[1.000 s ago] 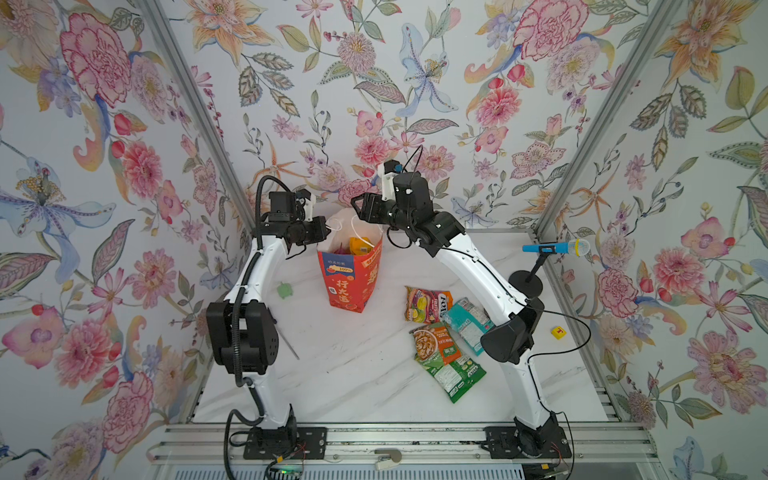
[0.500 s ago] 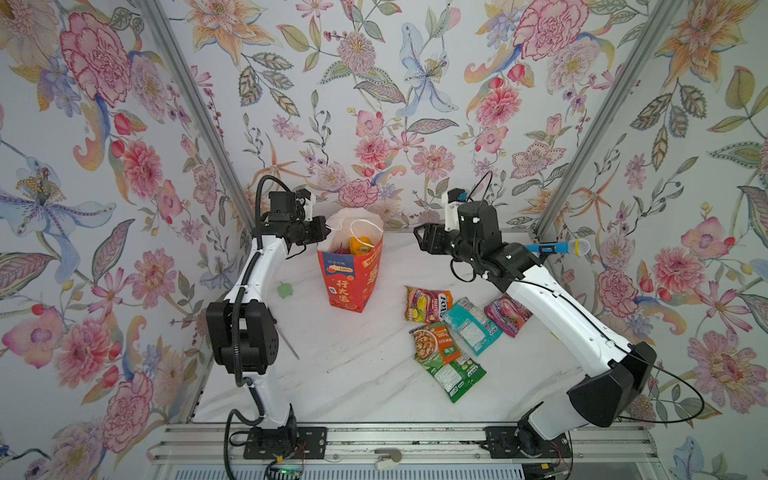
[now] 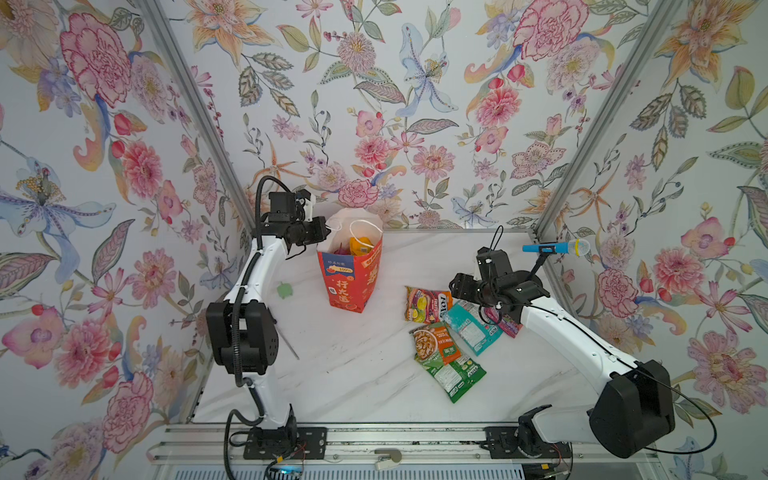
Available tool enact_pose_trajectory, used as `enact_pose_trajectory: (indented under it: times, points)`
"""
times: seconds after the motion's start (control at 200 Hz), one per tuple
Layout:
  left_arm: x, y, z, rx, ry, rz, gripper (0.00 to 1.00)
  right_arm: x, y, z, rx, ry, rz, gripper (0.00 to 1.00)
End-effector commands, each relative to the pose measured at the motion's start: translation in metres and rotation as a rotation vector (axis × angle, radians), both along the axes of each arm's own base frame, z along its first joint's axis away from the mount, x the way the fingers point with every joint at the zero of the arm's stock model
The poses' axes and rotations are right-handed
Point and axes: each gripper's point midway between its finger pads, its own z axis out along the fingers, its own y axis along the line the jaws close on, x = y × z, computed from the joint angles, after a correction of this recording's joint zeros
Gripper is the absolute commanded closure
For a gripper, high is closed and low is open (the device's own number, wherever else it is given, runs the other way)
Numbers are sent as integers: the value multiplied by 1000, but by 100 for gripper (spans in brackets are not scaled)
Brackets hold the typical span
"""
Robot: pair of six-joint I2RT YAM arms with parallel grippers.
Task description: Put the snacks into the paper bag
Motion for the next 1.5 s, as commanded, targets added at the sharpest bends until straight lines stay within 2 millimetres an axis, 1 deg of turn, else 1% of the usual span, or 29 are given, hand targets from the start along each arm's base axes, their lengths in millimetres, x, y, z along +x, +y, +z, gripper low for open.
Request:
enact_pose_trajectory:
  times: [0.0, 0.155, 0.235, 0.335, 0.44, 0.585, 0.726, 0.806, 0.886, 0.931, 1.016, 1.141, 1.201, 1.276, 1.331, 1.381, 1.496]
  points:
    - [-13, -7, 18, -19, -29, -25, 100, 8, 9, -31, 34, 67, 32, 29]
    - [-17, -6, 17, -15, -25, -22, 100, 28, 14, -60, 22, 110, 61, 28]
    - [-18, -6, 18, -14, -25, -20, 100, 39, 11, -74, 29, 129, 57, 29]
    - [-18, -5, 18, -10, -27, -17, 100, 51, 5, -91, -1, 153, 58, 31]
    - [-16, -5, 19, -13, -27, -18, 100, 63, 1, -103, 9, 159, 55, 32]
    - [-12, -6, 18, -15, -25, -19, 100, 77, 3, -113, 16, 155, 75, 35]
    - [-8, -6, 18, -10, -23, -22, 100, 82, 11, -120, 27, 160, 121, 38]
    - [-6, -6, 17, -8, -21, -21, 100, 77, 16, -129, 51, 194, 142, 40]
    - [-4, -5, 17, -8, -22, -20, 100, 69, 17, -136, 56, 212, 142, 43]
    - [-3, -6, 17, -10, -21, -20, 100, 66, 16, -137, 66, 217, 137, 45]
    - [-2, -6, 17, -10, -22, -21, 100, 60, 22, -138, 122, 211, 143, 48]
    - [-1, -6, 17, -7, -20, -22, 100, 55, 35, -139, 215, 205, 167, 61]
    - [-1, -5, 18, -5, -21, -22, 100, 55, 39, -140, 250, 206, 172, 70]
    - [-2, -5, 19, -3, -23, -22, 100, 57, 42, -137, 268, 193, 168, 89]
    - [-3, -5, 19, 0, -23, -22, 100, 59, 43, -130, 275, 171, 171, 100]
    - [-3, -5, 19, 1, -24, -21, 100, 62, 45, -123, 281, 149, 174, 100]
    - [-3, -5, 16, 1, -17, -21, 100, 68, 48, -97, 299, 80, 182, 100]
